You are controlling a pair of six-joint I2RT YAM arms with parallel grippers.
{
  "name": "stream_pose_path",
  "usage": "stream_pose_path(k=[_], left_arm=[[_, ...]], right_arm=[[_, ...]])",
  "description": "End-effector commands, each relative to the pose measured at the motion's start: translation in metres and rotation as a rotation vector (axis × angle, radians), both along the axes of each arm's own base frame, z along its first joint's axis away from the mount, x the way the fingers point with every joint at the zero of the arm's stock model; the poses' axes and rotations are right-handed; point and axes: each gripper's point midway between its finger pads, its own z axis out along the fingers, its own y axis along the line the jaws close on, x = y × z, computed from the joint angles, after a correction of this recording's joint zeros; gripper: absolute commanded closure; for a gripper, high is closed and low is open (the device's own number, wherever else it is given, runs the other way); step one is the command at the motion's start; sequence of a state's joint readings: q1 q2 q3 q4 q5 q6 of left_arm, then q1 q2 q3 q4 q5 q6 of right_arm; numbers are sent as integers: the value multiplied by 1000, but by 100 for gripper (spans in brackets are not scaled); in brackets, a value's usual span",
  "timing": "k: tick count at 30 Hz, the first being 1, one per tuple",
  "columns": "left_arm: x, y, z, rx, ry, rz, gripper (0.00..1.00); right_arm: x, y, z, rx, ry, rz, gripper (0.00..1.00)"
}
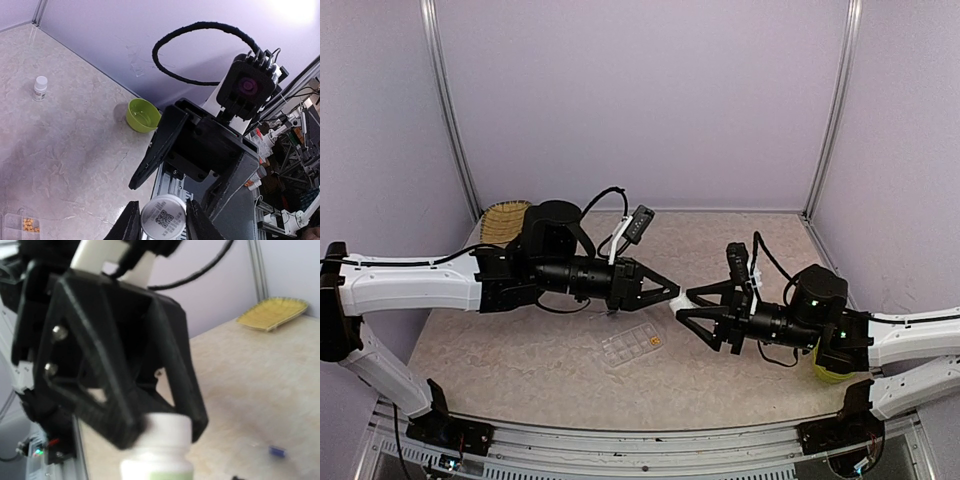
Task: Sort the pills into containers
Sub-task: Pass from the right arm to the left, then place the pill bottle at the center of the board.
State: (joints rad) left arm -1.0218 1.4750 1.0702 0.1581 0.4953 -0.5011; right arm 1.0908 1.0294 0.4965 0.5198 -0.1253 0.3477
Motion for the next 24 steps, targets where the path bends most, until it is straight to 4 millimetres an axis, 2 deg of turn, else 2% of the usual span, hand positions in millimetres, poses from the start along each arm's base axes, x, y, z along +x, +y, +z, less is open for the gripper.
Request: stream_pose_path(k=[1, 2, 4, 5, 11, 18, 24], left_arm=[[14, 11, 3, 1, -3, 70, 71], [16, 12, 3, -1, 1, 75, 72], [16, 12, 3, -3, 4, 74, 72], [16, 11, 3, -5, 5, 72, 72], [27, 19, 1, 33, -24, 143, 72], [63, 45, -21, 161, -75, 336, 73], [102, 77, -49, 278, -102, 504, 73]], right_arm=[[8, -3, 3, -6, -7, -43, 39], [8, -2, 4, -4, -7, -44, 39], [10, -2, 3, -6, -8, -48, 49], [10, -1, 4, -6, -9, -48, 50], [12, -2, 4, -22, -16, -64, 35], [25, -17, -2, -56, -9, -168, 32], [34, -28, -10, -81, 13, -239, 32]])
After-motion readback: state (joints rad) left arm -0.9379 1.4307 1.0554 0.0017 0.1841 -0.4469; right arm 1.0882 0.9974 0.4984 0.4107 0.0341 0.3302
